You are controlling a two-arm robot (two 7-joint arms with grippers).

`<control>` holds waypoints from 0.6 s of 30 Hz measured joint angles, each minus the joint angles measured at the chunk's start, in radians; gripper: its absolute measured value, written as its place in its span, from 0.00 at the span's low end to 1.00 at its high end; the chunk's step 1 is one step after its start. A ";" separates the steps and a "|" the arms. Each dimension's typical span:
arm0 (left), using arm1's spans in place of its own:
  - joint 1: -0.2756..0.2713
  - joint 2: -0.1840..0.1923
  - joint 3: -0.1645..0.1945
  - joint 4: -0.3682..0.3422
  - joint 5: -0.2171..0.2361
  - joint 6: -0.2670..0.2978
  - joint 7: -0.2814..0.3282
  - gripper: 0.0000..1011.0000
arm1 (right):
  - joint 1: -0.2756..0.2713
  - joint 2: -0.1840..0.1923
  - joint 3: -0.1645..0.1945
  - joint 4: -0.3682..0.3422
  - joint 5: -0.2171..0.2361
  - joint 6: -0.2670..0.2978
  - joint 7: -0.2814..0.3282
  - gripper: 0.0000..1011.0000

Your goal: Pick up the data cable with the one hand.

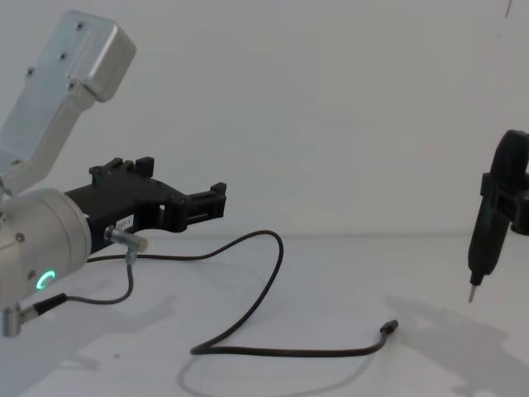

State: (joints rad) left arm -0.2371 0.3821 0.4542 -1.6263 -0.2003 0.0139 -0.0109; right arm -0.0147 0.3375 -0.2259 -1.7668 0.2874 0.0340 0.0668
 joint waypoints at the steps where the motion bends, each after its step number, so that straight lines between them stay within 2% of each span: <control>1: 0.000 0.000 0.000 0.000 0.000 0.000 0.000 0.99 | 0.000 0.000 0.000 0.000 0.000 0.000 0.000 0.28; 18: 0.000 0.000 0.000 0.000 0.000 0.000 0.000 0.99 | 0.000 0.000 0.000 0.000 0.000 0.000 0.000 0.28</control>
State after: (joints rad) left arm -0.2371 0.3821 0.4542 -1.6262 -0.2003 0.0139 -0.0109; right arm -0.0147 0.3375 -0.2259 -1.7667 0.2874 0.0341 0.0668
